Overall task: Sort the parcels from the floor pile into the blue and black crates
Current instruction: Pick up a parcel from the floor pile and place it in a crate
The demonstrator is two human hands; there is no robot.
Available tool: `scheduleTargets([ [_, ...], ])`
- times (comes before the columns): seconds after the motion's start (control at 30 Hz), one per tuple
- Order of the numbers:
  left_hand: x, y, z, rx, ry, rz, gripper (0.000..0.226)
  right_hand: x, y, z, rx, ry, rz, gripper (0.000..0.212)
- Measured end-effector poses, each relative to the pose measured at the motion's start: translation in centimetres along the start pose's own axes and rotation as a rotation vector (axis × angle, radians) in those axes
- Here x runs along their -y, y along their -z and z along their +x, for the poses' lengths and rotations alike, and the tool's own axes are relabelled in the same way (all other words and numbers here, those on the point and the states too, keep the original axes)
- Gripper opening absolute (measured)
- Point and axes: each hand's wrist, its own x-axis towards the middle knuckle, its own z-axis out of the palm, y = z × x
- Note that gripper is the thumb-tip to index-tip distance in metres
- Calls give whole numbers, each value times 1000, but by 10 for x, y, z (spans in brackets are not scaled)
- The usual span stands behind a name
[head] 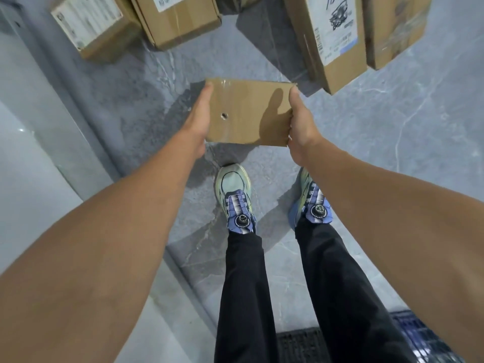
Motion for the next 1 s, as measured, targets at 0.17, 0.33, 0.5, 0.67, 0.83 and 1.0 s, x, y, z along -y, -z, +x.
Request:
scheduleTargets([
  [0.17,-12,10,-49,19,0,-27,43,3,6,-46,30,39,21,92],
  [0.33,-38,22,-130,5,-76,-54,50,24,6,-126,51,71,64,100],
  [0.5,-94,23,-248,23,-135,-59,105,79,21,-232,56,125,104,86],
  [0.67,-164,7,-377,50,-251,-93,48,140,56,-347,49,224,154,60],
  [0.83,-214,-11,-479,67,-357,-26,74,176,93,-446,72,361,166,94],
  [1.0,-240,-34,-558,164,-445,46,52,184,127,-534,43,465,235,99],
])
